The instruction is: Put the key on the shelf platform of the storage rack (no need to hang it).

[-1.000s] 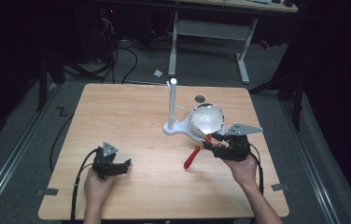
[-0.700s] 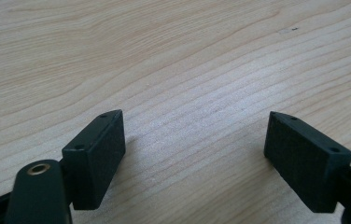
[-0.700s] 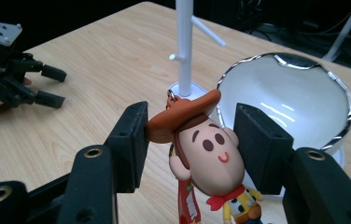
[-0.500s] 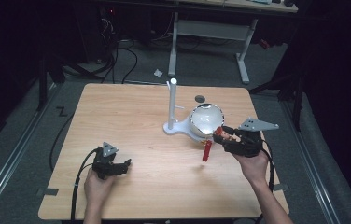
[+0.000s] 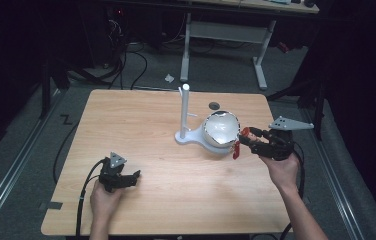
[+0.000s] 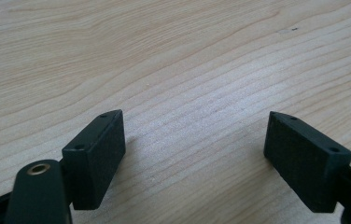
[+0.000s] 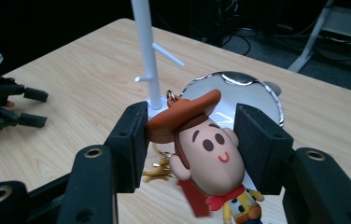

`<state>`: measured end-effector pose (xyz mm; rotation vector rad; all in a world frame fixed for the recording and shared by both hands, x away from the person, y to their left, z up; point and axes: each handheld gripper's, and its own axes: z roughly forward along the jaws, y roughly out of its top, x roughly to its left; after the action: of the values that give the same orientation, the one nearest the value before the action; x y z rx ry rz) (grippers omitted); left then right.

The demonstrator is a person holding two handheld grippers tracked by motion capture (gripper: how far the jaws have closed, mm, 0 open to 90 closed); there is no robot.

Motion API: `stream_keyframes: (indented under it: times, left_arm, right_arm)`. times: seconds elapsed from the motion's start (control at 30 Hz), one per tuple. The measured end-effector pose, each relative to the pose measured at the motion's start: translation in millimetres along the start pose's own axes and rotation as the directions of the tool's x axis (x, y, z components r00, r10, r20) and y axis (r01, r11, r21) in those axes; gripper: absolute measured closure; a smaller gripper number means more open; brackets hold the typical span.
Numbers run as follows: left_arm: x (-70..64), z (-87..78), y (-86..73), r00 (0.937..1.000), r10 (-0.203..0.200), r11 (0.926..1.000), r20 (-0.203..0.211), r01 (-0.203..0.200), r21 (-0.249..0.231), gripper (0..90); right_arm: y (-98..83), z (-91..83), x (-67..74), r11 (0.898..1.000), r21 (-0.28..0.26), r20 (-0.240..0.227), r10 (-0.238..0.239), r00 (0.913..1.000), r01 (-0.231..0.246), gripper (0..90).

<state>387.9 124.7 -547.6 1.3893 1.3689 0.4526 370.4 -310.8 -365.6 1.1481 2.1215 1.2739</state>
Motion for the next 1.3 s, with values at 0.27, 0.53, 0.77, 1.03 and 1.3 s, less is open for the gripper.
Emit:
stream_keyframes:
  times: [0.27,0.53,0.77,1.03,1.3]
  left_arm:
    - [0.0,0.0,0.0,1.0,0.0,1.0,0.0,0.0,0.0,20.9]
    - [0.0,-0.1,0.0,1.0,0.0,1.0,0.0,0.0,0.001,21.0]
    - [0.0,0.0,0.0,1.0,0.0,1.0,0.0,0.0,0.0,20.9]
    - [0.0,0.0,0.0,1.0,0.0,1.0,0.0,0.0,0.0,21.0]
    - [0.0,0.0,0.0,1.0,0.0,1.0,0.0,0.0,0.0,20.9]
  right_arm:
    - [16.1,-2.2,-11.7,1.0,-0.01,0.017,0.024,0.9996,-0.023,46.8]
    - [33.0,-0.7,-23.1,0.999,-0.021,0.045,0.04,0.9982,-0.04,46.8]
    - [42.1,3.8,-28.8,0.999,-0.022,0.061,0.05,0.9969,-0.048,46.8]
    - [44.3,14.3,-33.2,0.998,-0.011,0.07,0.06,0.9957,-0.06,46.8]
    - [47.5,21.2,-37.0,0.997,-0.01,0.077,0.072,0.9944,-0.072,46.8]
